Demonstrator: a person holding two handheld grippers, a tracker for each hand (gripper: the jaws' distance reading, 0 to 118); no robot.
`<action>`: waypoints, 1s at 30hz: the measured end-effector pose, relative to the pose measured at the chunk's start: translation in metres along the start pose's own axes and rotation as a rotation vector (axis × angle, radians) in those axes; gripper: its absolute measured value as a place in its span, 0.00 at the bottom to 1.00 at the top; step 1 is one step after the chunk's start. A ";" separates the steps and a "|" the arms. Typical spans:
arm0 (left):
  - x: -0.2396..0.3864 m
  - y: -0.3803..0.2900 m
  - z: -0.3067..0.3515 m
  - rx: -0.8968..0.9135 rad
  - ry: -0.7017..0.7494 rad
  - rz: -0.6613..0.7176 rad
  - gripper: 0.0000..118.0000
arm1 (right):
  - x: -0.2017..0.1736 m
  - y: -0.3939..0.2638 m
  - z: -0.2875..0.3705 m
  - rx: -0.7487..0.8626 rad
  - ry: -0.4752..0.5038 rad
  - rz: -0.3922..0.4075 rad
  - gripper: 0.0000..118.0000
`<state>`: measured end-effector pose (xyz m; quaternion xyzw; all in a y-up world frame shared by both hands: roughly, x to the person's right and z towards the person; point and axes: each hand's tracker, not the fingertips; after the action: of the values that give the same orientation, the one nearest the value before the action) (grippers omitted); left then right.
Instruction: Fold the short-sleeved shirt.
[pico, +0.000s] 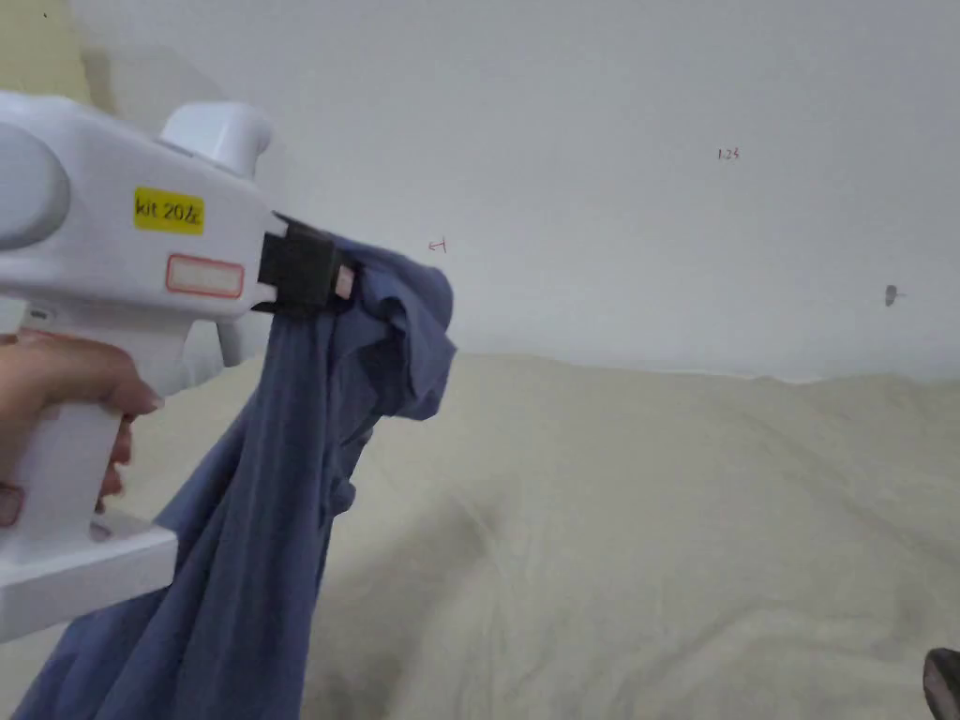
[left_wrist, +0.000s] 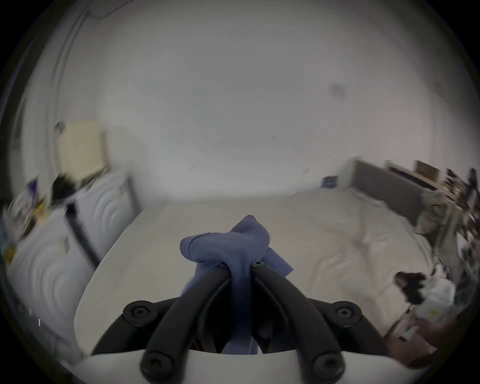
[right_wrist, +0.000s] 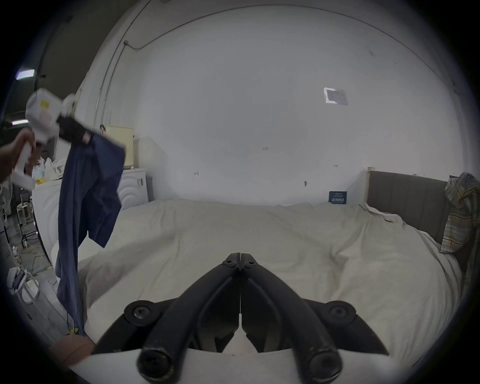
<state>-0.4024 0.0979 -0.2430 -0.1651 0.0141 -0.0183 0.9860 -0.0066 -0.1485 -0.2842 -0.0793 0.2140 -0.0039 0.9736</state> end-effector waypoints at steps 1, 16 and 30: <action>0.028 0.016 -0.005 0.022 -0.048 -0.048 0.02 | 0.007 0.004 0.004 0.016 -0.015 -0.011 0.00; 0.296 -0.183 -0.297 -0.712 -0.559 0.093 0.03 | 0.102 0.000 0.074 0.043 -0.283 -0.042 0.00; 0.193 -0.138 -0.203 -0.228 -0.226 -0.259 0.99 | 0.109 0.000 0.061 -0.007 -0.273 -0.082 0.00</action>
<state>-0.2211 -0.1067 -0.3943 -0.2772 -0.1159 -0.1245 0.9456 0.1177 -0.1441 -0.2747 -0.0913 0.0761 -0.0318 0.9924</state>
